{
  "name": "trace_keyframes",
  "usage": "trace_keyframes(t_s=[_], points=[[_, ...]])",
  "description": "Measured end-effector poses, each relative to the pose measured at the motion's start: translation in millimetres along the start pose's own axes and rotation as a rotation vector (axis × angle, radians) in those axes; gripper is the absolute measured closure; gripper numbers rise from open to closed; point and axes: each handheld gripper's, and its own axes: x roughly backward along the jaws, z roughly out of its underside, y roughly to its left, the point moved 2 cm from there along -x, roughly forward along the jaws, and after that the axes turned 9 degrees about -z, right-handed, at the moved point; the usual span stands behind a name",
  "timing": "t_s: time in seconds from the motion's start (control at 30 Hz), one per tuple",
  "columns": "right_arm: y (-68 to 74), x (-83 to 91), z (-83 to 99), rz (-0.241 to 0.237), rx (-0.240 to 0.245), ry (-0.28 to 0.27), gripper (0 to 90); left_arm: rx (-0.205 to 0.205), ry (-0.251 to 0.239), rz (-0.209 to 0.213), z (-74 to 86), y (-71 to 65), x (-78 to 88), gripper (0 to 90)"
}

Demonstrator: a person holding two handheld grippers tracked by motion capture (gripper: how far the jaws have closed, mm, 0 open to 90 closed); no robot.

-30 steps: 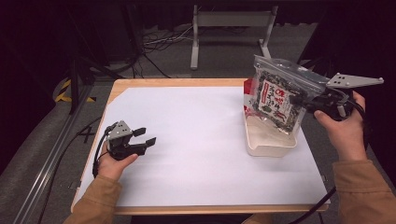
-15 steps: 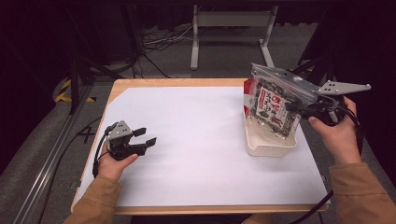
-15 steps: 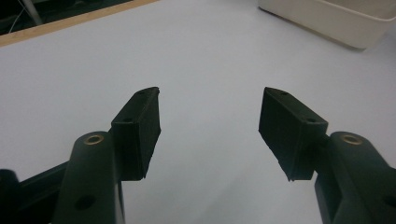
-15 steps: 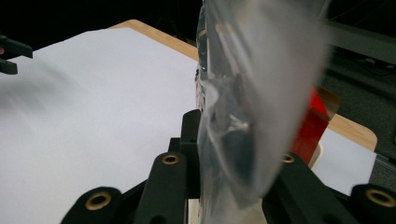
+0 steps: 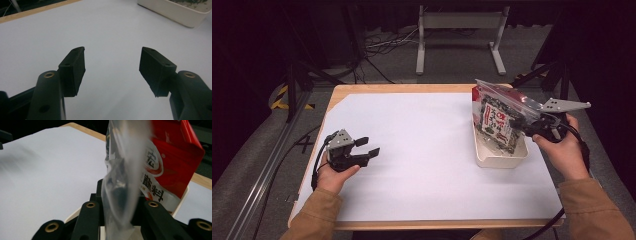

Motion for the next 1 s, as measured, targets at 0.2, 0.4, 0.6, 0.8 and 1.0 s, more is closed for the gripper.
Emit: trace_keyframes(t_s=[0.2,0.4,0.6,0.8,1.0], points=[[-2.4,0.3,8.1,0.012,-0.017,-0.028,75.2,0.002,-0.001,0.003,0.3,0.0,0.3,38.1],[-5.8,2.0,9.6,0.027,-0.011,-0.035,68.9,0.012,-0.006,0.004,1.1,-0.2,4.3,38.0],[-9.7,10.6,18.1,0.069,-0.058,-0.130,40.1,0.005,-0.015,0.012,4.5,-2.6,14.4,37.5],[-6.4,28.4,26.6,0.116,-0.060,-0.184,31.5,0.007,-0.031,0.009,8.5,-4.7,27.2,37.1],[1.2,40.5,38.3,0.138,-0.049,-0.189,29.3,-0.004,-0.058,0.010,8.8,-8.0,41.1,36.4]])
